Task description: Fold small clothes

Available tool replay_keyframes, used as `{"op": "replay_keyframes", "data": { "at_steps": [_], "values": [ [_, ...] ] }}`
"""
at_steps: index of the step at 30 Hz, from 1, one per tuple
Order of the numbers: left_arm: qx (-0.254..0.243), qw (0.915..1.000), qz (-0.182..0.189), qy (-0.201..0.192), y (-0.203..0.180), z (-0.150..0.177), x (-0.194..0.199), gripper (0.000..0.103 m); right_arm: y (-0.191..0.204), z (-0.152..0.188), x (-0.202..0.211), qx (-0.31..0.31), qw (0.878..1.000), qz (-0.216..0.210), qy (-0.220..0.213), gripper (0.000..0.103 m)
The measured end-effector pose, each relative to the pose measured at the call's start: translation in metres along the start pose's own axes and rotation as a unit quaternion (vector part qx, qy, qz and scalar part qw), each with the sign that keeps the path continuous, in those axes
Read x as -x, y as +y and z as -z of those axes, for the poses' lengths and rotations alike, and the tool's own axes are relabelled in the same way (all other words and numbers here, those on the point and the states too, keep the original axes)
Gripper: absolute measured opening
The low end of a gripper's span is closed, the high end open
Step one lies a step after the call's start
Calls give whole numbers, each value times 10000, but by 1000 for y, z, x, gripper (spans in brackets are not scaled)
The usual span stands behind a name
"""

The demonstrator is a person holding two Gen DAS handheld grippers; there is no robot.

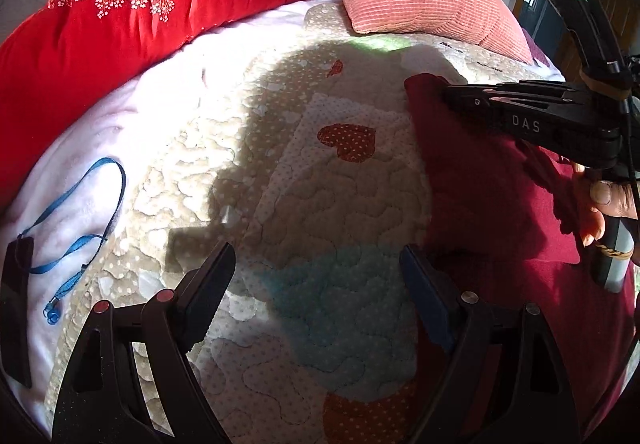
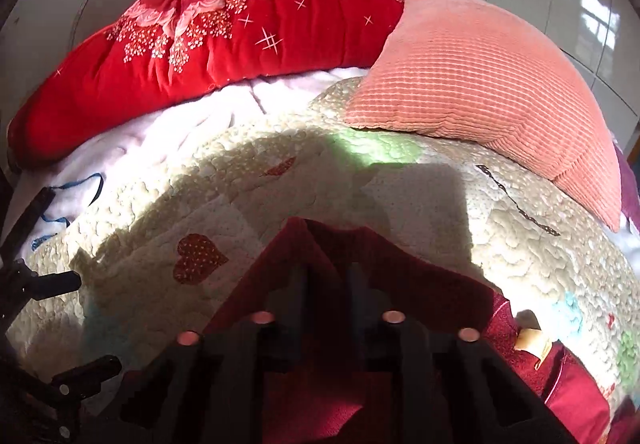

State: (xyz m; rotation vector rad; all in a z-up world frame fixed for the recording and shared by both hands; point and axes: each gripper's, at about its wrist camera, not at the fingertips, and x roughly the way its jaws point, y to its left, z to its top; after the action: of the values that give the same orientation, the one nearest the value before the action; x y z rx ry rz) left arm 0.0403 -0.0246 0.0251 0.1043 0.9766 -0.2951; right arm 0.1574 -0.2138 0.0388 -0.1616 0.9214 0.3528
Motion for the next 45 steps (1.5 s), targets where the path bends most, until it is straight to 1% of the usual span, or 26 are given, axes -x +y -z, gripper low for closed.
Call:
{"op": "replay_keyframes", "data": {
  "at_steps": [2,5,8,10,12,14,15,17,19,21,22,23,25,27,28,30,32,33,34,36,38,39,40,41,43,45],
  "values": [
    [32,9999,-87,-67,3,-1,3,84,9,-7,1,32,9997,-195,-170,3],
    [194,9995,-144,-210,13,-5,8,84,17,-22,-5,-281,9983,-363,-360,3],
    [429,9989,-41,-208,24,-7,8,84,23,-22,-21,-322,9991,-102,-269,3],
    [537,9984,24,-199,29,-8,7,84,19,-17,-19,-479,9986,-138,-191,4],
    [608,9977,155,-262,30,-8,9,84,12,-7,4,-620,9976,-105,-287,17],
    [617,9967,327,-408,28,-9,16,84,8,10,38,-779,9955,-122,-534,23],
    [592,9963,391,-488,26,-9,19,84,4,22,53,-906,9940,-63,-612,24],
    [532,9955,478,-617,20,-11,24,84,-5,51,74,-1215,9908,104,-585,24],
    [475,9949,563,-685,13,-11,26,84,-13,78,74,-1414,9894,260,-226,24],
    [406,9947,656,-682,4,-11,27,84,-17,103,62,-1411,9881,591,159,24],
    [386,9944,719,-671,0,-12,27,84,-19,113,60,-1440,9875,613,193,24],
    [373,9940,796,-657,-4,-12,28,84,-22,119,66,-1491,9872,560,97,24],
    [373,9927,944,-654,-9,-13,28,84,-29,125,86,-1608,9852,587,95,24],
    [368,9918,1025,-672,-16,-15,29,84,-42,133,113,-1740,9821,703,-180,25],
    [356,9916,1049,-665,-20,-16,28,84,-50,139,124,-1809,9790,903,-262,27],
    [316,9918,1075,-611,-26,-19,22,84,-72,154,137,-2016,9686,1439,-210,41],
    [259,9931,1039,-488,-33,-19,12,84,-98,174,136,-2301,9538,1928,77,42],
    [225,9942,980,-392,-36,-19,5,84,-109,183,130,-2392,9483,2065,304,42],
    [190,9955,889,-265,-39,-18,-2,84,-118,192,124,-2455,9473,2001,481,42],
    [100,9974,711,77,-44,-14,-19,84,-123,197,134,-2474,9536,1692,272,42],
    [86,9975,696,69,-44,-13,-23,84,-130,194,154,-2524,9562,1474,122,41],
    [90,9975,701,55,-44,-13,-22,84,-137,193,167,-2536,9554,1514,-63,41],
    [79,9975,706,51,-44,-13,-21,84,-145,193,180,-2521,9520,1726,-201,41],
    [78,9974,717,48,-43,-14,-22,84,-154,193,191,-2502,9460,2046,-254,42],
    [101,9972,737,42,-42,-13,-22,84,-180,199,205,-2494,9331,2583,-187,42],
    [107,9972,740,39,-42,-13,-22,84,-205,204,205,-2488,9294,2727,-31,41]
  ]
}}
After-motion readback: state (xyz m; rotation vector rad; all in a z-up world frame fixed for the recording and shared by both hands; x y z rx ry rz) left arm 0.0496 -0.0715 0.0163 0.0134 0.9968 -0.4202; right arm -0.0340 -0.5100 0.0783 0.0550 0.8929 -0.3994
